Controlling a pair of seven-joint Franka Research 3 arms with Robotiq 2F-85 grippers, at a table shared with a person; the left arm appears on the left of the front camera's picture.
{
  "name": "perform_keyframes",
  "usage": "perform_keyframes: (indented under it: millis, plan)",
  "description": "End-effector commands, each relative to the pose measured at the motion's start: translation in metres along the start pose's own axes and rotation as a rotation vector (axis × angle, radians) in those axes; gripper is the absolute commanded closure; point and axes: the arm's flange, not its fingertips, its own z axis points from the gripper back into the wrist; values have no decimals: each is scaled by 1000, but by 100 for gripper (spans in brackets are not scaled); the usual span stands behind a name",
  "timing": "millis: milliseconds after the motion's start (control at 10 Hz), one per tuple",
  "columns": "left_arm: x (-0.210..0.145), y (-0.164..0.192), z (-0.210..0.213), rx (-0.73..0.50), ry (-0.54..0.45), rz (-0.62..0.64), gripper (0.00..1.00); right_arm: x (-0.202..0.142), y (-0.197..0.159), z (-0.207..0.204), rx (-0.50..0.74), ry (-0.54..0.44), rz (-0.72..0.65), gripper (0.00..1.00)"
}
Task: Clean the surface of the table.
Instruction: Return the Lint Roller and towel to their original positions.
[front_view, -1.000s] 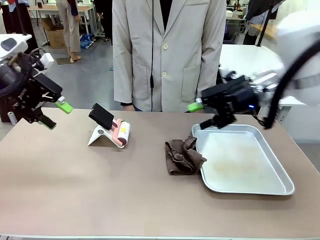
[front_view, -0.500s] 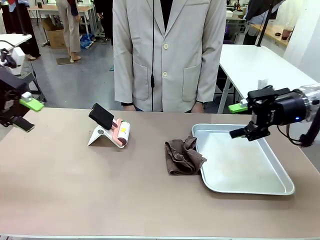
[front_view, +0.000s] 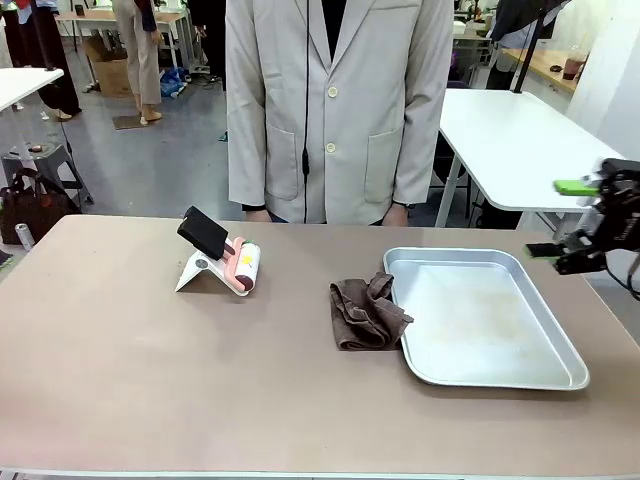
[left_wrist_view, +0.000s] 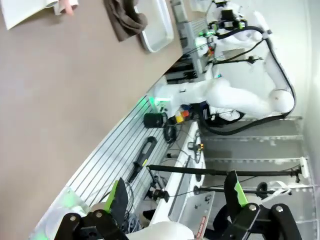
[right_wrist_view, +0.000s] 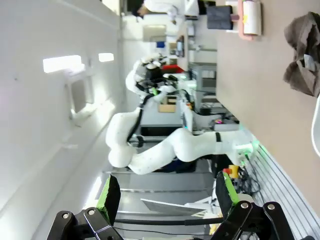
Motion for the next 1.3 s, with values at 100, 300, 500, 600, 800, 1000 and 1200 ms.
perform_keyframes:
  millis: [100,300,500,600,800,1000,1200]
  plan:
    - [-20,21,26,-137,-87,-57,0,-15,-11,29,96,-53,42,0]
    - [-25,36,33,-194,-208,-35,0,-3,-16,31,58,-148,42,0]
    - [-25,23,27,-108,-99,-19,0,-8,-9,37,74,-69,2,0]
    - [-25,23,27,-108,-99,-19,0,-8,-9,37,74,-69,2,0]
    - [-25,23,27,-108,-99,-19,0,-8,-9,37,74,-69,2,0]
    - [-25,23,27,-108,-99,-19,0,-8,-9,37,74,-69,2,0]
    - [-25,23,27,-108,-99,-19,0,-8,-9,37,74,-69,2,0]
